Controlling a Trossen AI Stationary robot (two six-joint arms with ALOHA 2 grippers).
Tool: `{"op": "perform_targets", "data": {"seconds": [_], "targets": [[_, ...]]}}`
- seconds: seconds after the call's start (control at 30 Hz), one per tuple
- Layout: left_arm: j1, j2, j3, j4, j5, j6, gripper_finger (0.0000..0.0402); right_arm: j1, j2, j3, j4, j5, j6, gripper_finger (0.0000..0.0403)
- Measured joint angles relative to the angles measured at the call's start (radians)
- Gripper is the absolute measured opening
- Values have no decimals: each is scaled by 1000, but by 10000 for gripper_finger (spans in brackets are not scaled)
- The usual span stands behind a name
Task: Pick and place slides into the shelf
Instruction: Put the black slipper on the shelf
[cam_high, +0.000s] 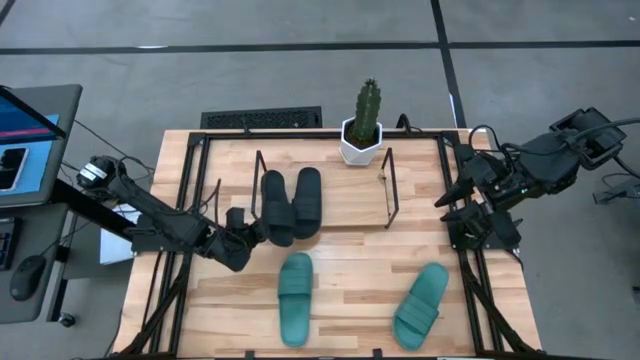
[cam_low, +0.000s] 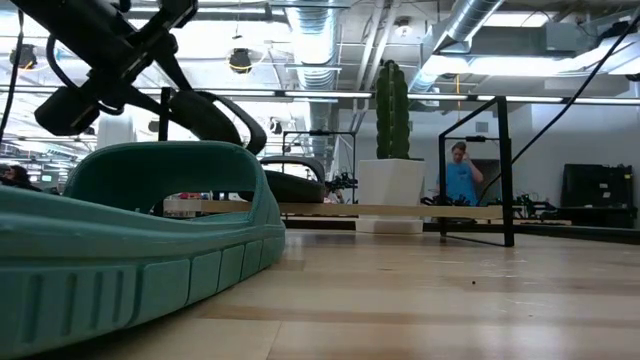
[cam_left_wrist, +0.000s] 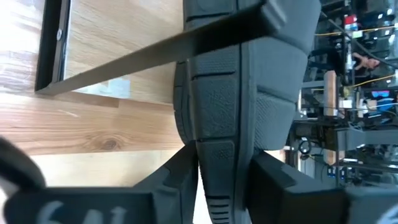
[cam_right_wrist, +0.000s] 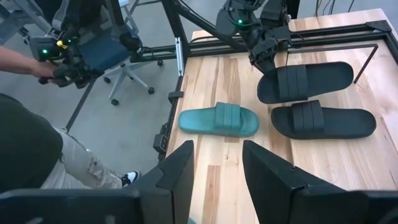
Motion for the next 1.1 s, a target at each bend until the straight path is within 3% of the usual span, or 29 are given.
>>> {"op": "perform_targets", "data": {"seconds": [0.43, 0.93, 1.1], "targets": [[23, 0, 0, -5, 22, 56, 101, 0, 0, 0, 0, 0, -5, 128], [23, 0, 0, -31, 21, 51, 169, 0, 0, 0, 0, -1, -10, 128], [23, 0, 0, -30, 66, 51, 187, 0, 0, 0, 0, 0, -11, 129]]}}
